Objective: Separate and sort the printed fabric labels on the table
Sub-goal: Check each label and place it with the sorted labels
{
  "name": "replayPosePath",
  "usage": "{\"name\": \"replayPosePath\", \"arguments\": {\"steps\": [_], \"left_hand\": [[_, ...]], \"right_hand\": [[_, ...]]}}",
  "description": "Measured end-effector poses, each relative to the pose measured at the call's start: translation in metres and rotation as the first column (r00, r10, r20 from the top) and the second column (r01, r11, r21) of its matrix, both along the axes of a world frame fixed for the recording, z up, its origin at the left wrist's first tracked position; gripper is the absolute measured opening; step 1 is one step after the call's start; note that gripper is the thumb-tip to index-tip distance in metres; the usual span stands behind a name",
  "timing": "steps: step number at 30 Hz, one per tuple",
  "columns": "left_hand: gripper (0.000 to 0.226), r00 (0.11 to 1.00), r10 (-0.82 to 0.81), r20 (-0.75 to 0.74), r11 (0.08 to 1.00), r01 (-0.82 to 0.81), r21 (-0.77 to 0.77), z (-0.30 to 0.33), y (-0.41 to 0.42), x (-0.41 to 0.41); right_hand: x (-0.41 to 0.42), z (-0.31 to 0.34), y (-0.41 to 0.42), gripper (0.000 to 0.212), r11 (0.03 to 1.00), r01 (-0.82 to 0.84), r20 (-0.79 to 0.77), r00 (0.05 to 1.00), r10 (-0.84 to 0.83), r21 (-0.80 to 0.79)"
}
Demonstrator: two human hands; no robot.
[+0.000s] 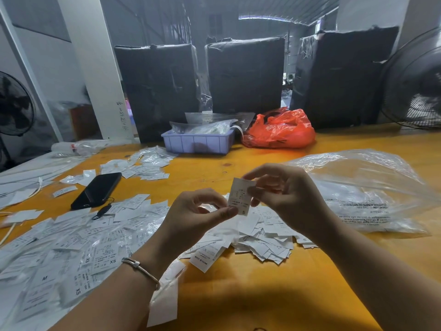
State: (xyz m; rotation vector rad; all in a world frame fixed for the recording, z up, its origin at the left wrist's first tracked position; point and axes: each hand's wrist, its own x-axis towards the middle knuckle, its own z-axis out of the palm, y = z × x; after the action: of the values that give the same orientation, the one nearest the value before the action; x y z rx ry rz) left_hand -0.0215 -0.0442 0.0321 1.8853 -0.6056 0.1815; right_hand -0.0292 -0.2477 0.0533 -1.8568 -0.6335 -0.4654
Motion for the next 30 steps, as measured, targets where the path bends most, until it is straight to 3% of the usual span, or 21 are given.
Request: {"name": "replayPosePath", "arguments": {"steps": [5,9,20,24,30], "left_hand": [[0.025,0.975,-0.085,-0.206,0.994,0.067,-0.089,0.0009,0.0014,0.0009],[0.027,0.962,-0.094,-0.258,0.992,0.068,-0.107,0.0017,0.0008,-0.0004],[0.027,0.948,-0.078,-0.309,0.988,0.033,-0.15,0.0016,-0.0046,-0.002],[0.029,0.949,-0.067,-0.309,0.988,0.019,-0.155,0.0017,-0.0046,-0.0019],[0.025,0.945,-0.074,-0.32,0.986,0.022,-0.163,0.0019,-0.0041,-0.0018]], "right_hand": [[-0.0025,-0.0008,0.0022,0.017,0.995,-0.014,-0.041,0.999,0.018,0.094],[-0.0028,-0.0038,0.0045,0.015,0.989,0.009,-0.044,0.999,-0.003,0.15],[-0.0005,-0.0052,0.0061,0.026,1.0,0.014,-0.114,0.993,-0.014,0.001],[-0.0016,-0.0032,0.0062,0.03,0.999,0.0,-0.121,0.993,0.005,0.041],[-0.0027,-0.0034,0.0083,0.017,0.988,0.032,-0.039,0.999,-0.038,-0.154]]}}
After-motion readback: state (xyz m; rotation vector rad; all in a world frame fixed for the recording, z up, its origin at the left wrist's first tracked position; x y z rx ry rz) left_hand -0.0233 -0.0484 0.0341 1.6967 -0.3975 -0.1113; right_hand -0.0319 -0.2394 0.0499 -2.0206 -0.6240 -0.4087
